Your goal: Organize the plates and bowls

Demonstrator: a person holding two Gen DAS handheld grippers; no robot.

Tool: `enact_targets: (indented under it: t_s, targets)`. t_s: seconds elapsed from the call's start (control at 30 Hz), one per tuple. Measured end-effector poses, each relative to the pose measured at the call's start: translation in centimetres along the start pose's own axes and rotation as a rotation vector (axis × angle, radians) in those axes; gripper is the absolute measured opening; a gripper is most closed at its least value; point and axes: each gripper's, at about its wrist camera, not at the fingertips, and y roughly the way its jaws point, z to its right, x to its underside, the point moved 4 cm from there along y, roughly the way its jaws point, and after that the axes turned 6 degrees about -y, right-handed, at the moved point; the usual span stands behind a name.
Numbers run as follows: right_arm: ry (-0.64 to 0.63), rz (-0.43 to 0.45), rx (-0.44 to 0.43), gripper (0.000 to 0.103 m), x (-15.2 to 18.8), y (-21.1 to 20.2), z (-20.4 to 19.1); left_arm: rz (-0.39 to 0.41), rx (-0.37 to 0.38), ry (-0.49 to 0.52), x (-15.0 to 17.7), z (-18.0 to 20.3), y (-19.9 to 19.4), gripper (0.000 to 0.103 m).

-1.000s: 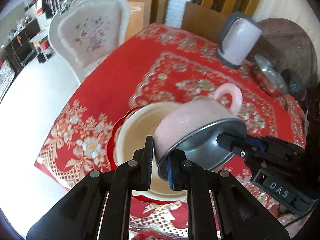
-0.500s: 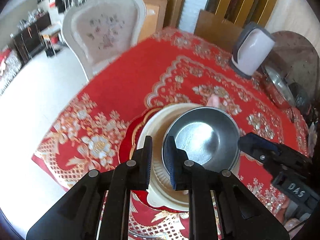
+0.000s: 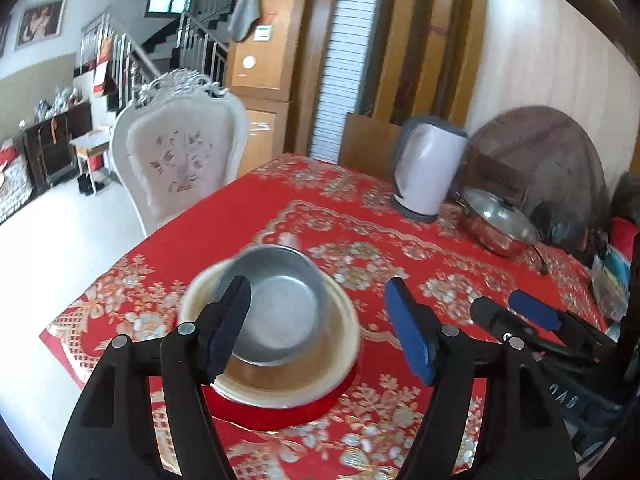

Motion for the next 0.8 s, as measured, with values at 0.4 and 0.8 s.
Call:
enact_targets:
  t_s: [0.4,0.8]
  targets:
    - [0.085,-0.010,0.183,0.073,5.2,-0.8,5.1,-0.051,-0.001,0.130,4.6,5.7,3.0,0.070]
    - [0.136,-0.004,0.173,0.073,6.0,-1.4,6.8,-0.107,0.083,0.129,6.0,5.7,3.2,0.070]
